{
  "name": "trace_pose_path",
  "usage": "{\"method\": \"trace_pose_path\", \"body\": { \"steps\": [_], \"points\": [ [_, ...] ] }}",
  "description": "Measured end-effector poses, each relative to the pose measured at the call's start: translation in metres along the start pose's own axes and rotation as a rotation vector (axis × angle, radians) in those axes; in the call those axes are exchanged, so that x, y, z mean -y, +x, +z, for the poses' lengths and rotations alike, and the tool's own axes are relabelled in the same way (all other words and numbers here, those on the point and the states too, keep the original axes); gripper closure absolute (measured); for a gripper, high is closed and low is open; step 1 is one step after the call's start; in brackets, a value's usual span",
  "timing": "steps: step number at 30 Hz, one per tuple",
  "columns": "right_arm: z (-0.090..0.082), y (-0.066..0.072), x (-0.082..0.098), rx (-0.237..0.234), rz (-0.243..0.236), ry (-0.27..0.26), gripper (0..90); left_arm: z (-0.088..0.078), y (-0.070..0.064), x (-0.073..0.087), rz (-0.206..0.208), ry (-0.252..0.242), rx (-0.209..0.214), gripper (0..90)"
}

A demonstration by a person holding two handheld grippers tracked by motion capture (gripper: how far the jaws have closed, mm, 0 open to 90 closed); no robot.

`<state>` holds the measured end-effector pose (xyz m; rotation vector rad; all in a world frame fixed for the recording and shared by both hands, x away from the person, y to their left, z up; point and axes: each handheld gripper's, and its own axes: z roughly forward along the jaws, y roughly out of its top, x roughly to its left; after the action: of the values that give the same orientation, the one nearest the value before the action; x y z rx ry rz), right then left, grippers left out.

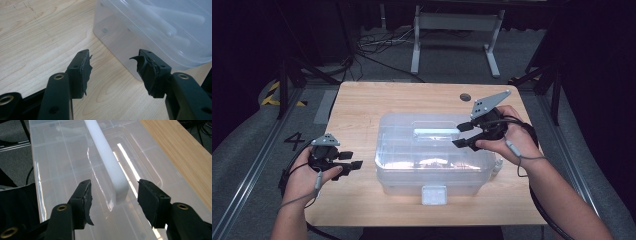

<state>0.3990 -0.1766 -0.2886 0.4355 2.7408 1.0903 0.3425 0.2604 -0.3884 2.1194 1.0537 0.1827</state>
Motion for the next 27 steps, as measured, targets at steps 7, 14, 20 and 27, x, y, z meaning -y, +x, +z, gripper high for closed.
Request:
{"method": "trace_pose_path", "body": {
  "steps": [7, 14, 20, 27],
  "points": [
    [0.016, -0.001, -0.006, 0.005, -0.017, 0.023, 46.1, -0.001, 0.0, 0.0, -0.002, -0.009, 0.004, 44.4],
    [0.025, 0.001, -0.013, 0.014, -0.067, 0.06, 58.6, -0.001, -0.001, -0.001, 0.005, -0.013, 0.007, 44.5],
    [0.024, 0.004, -0.017, 0.043, -0.087, 0.087, 72.0, -0.002, -0.001, -0.001, 0.004, -0.021, 0.009, 45.0],
    [0.023, 0.004, -0.019, 0.053, -0.102, 0.097, 73.2, -0.002, -0.002, -0.002, 0.01, -0.023, 0.009, 45.4]
  ]
}}
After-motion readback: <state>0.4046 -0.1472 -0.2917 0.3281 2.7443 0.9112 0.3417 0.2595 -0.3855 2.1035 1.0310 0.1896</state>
